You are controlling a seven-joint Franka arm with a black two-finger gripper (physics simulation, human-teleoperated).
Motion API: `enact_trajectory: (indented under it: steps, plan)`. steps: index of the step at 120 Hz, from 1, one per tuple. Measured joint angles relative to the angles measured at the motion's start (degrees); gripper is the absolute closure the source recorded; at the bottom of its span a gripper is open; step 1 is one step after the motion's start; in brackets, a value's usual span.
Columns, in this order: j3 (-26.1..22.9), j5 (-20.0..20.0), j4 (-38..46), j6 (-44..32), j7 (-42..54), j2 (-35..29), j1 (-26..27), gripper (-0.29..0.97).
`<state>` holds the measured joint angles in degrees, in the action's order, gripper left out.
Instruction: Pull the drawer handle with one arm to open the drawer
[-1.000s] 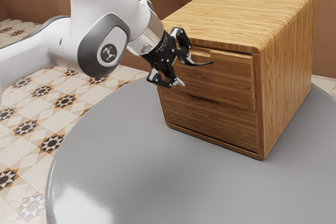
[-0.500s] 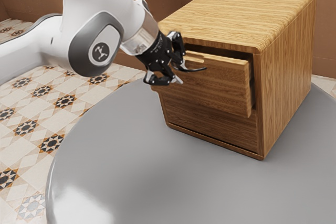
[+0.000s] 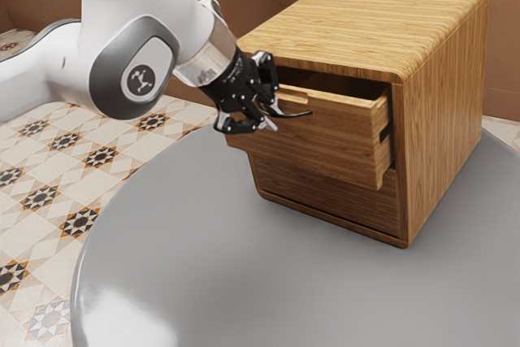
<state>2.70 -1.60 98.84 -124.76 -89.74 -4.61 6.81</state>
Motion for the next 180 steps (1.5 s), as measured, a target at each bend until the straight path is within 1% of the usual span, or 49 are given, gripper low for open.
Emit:
enact_trajectory:
  steps: [27,49,91,180]
  plan:
    - [0.05,-0.21,1.47,0.12,0.03,-1.74,1.34,0.67]
    - [0.04,-0.24,4.46,0.19,0.02,-4.56,1.44,0.68]
    - [0.12,-0.34,7.84,0.22,-0.02,-7.62,1.63,0.69]
    - [0.07,-0.33,20.54,0.23,-0.14,-21.59,1.61,0.69]
